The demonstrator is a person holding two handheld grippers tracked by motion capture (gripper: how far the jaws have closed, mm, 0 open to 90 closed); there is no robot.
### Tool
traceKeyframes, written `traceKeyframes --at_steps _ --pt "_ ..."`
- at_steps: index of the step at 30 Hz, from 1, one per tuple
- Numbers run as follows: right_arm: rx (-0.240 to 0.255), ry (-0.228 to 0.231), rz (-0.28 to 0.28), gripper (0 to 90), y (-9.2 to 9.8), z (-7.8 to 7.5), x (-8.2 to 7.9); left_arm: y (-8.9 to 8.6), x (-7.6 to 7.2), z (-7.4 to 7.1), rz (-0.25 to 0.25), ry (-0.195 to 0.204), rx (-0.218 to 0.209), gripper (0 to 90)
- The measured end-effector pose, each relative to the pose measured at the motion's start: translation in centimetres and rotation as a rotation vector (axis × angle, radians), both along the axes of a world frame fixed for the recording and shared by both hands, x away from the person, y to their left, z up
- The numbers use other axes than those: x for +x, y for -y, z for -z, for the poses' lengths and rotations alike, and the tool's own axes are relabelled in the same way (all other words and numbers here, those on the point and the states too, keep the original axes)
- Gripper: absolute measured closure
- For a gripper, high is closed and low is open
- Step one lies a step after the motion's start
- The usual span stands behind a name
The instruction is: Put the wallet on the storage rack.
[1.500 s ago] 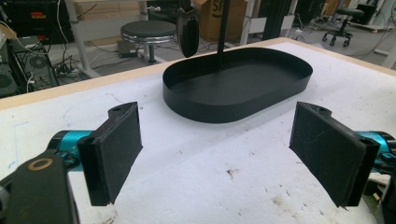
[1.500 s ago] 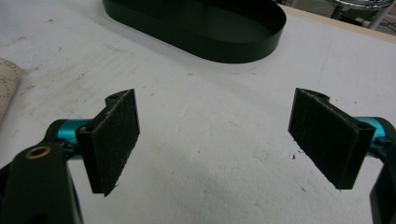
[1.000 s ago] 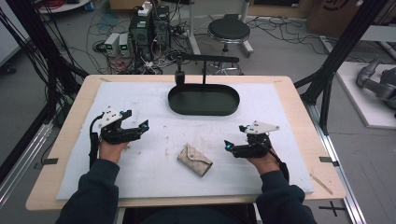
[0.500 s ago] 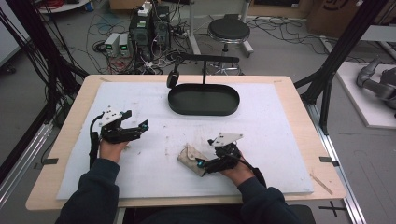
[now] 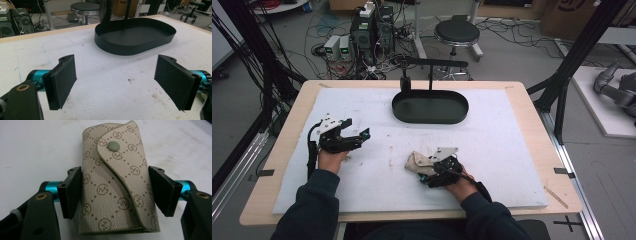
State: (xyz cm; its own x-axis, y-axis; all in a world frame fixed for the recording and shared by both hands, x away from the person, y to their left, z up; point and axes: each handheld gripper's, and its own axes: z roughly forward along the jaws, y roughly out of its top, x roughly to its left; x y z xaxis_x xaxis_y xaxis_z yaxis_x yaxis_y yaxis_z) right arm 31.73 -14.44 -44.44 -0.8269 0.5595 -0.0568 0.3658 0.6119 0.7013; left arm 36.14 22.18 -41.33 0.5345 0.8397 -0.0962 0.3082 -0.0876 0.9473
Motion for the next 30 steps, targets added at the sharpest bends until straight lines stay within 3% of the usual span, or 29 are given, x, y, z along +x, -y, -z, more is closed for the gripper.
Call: traceKeyframes --at_steps 4,8,9,15,18,23,27,30 --pt "0.023 -0.019 0.023 26.3 0.8 0.1 0.6 0.0 0.1 0.0 0.002 -0.002 0.004 17.5" --pt "-0.001 -0.016 0.012 23.3 0.4 0.4 0.5 0.0 0.1 0.1 0.001 -0.005 0.002 17.6" --pt "0.002 -0.014 0.008 30.1 0.4 0.4 0.5 0.0 0.1 0.1 0.0 -0.005 0.003 17.7" --pt "0.027 -0.045 0.018 36.8 0.8 0.0 0.8 0.0 0.1 0.1 0.0 -0.008 0.0 17.7" --pt "0.035 -0.039 0.036 37.9 1.3 -0.4 1.0 0.0 0.1 0.1 0.002 -0.008 0.001 17.8" --pt "0.059 -0.009 0.083 38.6 2.4 -1.3 1.7 0.1 0.1 0.2 0.002 -0.01 0.004 18.1" --pt "0.125 -0.002 0.156 39.5 4.1 -2.3 2.8 0.1 0.2 0.2 0.003 -0.01 0.0 18.4" --pt "0.143 0.02 0.203 40.0 4.9 -3.0 3.6 0.0 0.2 0.2 0.0 -0.012 -0.002 18.5"
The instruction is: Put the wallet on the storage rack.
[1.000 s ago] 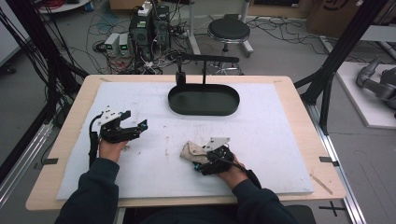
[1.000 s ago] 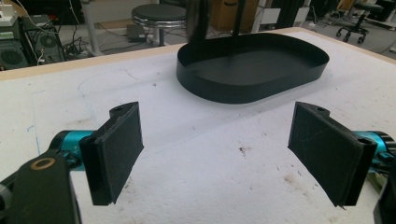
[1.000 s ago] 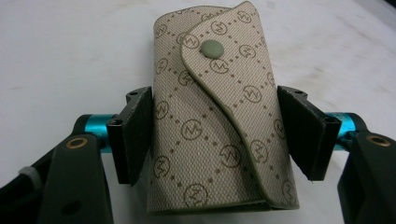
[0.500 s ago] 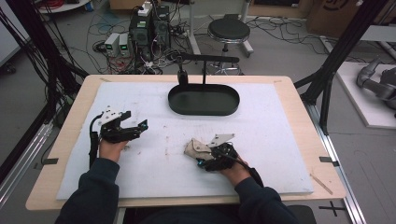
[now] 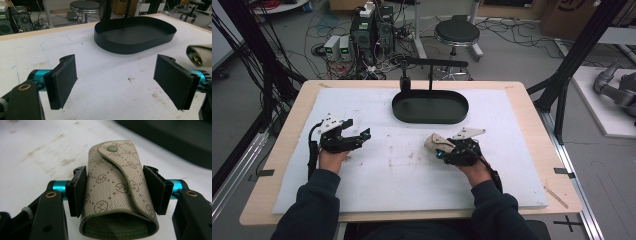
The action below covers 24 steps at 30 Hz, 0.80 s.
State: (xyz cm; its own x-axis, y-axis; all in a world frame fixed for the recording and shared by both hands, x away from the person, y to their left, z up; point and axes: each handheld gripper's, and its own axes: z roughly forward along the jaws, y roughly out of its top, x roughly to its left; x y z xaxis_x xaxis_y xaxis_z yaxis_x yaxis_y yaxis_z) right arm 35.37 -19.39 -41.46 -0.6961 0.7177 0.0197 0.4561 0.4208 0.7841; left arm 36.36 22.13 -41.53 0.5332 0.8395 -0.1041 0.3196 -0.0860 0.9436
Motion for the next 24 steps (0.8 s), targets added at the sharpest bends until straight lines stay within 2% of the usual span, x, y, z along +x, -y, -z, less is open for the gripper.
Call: traceKeyframes --at_steps 6,13,17,18,19,20,21,22,24 --pt "0.007 0.055 0.074 40.9 1.1 -1.7 2.5 0.0 0.1 0.1 -0.001 -0.002 -0.003 19.4" --pt "-0.019 0.099 0.138 41.6 0.6 -3.2 6.3 0.0 0.1 0.1 0.0 -0.006 -0.003 19.7" --pt "-0.023 0.095 0.175 41.7 -0.1 -3.0 8.9 0.0 0.2 0.2 0.003 -0.008 -0.006 19.7" --pt "-0.023 0.095 0.175 41.7 -0.1 -3.0 8.9 0.0 0.2 0.2 0.003 -0.008 -0.006 19.7" --pt "-0.021 0.09 0.181 41.7 -0.6 -2.8 10.0 0.0 0.2 0.2 0.005 -0.01 -0.005 19.7" --pt "-0.021 0.09 0.181 41.7 -0.6 -2.8 10.0 0.0 0.2 0.2 0.003 -0.009 -0.006 19.7" --pt "-0.039 0.079 0.185 41.6 -1.2 -2.6 11.1 0.0 0.2 0.2 0.004 -0.011 -0.007 19.7" --pt "-0.039 0.079 0.185 41.6 -1.2 -2.6 11.1 0.0 0.2 0.2 0.004 -0.011 -0.007 19.7" --pt "-0.045 0.069 0.196 41.6 -1.9 -2.3 12.8 -0.1 0.2 0.2 0.003 -0.01 -0.009 19.8"
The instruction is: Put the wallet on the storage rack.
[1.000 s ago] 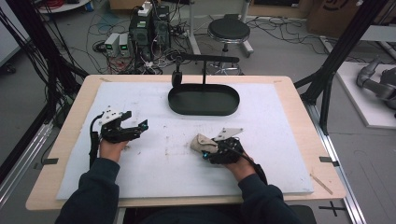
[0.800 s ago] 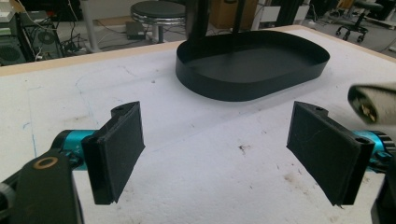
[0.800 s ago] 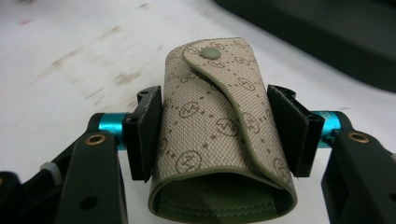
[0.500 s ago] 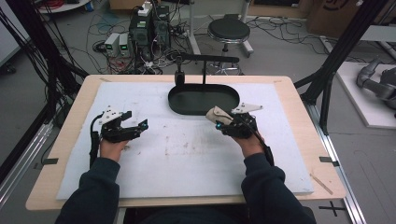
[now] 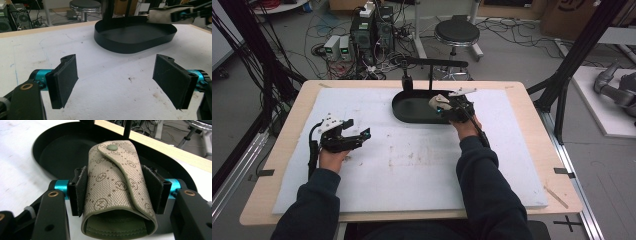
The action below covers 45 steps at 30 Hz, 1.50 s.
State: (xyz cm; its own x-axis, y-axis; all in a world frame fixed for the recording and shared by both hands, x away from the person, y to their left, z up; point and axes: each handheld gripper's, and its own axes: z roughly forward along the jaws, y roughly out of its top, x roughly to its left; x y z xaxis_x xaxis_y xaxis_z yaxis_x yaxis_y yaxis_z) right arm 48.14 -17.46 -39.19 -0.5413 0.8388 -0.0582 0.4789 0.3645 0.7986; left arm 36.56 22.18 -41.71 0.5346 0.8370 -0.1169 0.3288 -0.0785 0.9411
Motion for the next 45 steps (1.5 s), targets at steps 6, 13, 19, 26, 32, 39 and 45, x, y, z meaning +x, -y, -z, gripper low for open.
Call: traceKeyframes --at_steps 6,13,19,26,32,39,45 --pt "-0.012 -0.018 0.017 41.5 -1.5 1.1 2.8 0.1 -0.1 -0.1 0.003 0.0 0.003 19.7" --pt "-0.072 -0.061 0.025 39.7 -3.4 3.1 4.7 0.1 -0.2 -0.2 0.006 0.005 0.001 20.0" --pt "-0.074 -0.056 0.044 34.2 -3.1 2.9 4.5 0.2 -0.2 -0.1 0.015 0.0 0.006 20.0" --pt "-0.014 -0.02 0.007 33.9 0.2 -0.3 2.3 0.4 -0.3 -0.2 0.025 0.004 0.007 20.1" --pt "0.032 -0.005 -0.034 24.1 4.8 -1.6 -1.4 0.5 -0.3 -0.1 0.026 -0.001 0.0 20.3" --pt "0.091 0.011 -0.001 19.9 10.4 -1.0 -6.4 0.2 -0.4 -0.3 0.004 0.003 -0.024 20.3" --pt "0.082 0.031 0.037 19.9 13.7 0.6 -10.4 -0.1 -0.3 -0.6 -0.028 0.024 -0.035 20.2"
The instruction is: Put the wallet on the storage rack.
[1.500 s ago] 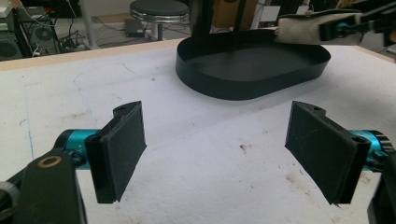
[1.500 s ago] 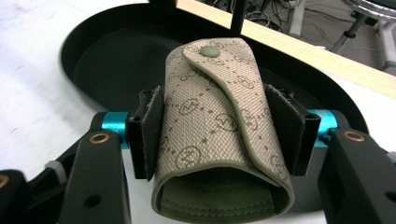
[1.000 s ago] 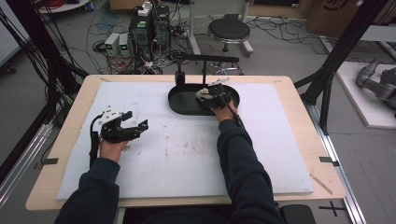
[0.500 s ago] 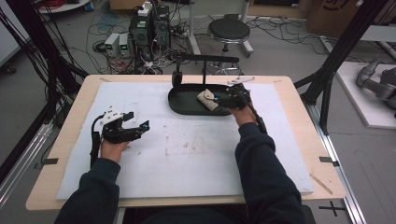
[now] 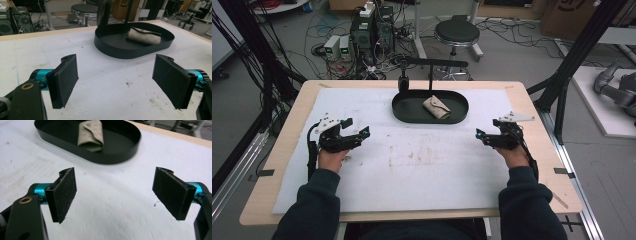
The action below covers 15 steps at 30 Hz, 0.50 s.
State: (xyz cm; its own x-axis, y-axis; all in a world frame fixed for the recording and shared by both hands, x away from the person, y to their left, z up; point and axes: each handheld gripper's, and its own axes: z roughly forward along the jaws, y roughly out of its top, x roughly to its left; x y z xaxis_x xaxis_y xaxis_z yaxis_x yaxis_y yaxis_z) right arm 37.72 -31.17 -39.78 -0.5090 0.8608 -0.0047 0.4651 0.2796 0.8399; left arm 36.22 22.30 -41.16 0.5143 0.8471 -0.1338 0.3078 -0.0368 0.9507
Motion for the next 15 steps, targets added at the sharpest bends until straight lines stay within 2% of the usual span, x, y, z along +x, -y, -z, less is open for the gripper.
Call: traceKeyframes --at_steps 4,9,15 --pt "-0.024 0.019 0.021 19.9 1.3 0.6 -1.8 0.1 0.0 -0.1 -0.006 0.009 -0.006 20.3" --pt "-0.048 0.04 0.032 19.9 1.8 0.2 -3.2 0.4 -0.2 -0.3 0.002 0.021 0.002 20.7" --pt "-0.06 0.053 0.053 19.9 1.8 0.0 -4.0 0.8 -0.2 -0.4 0.018 0.023 0.002 20.8"
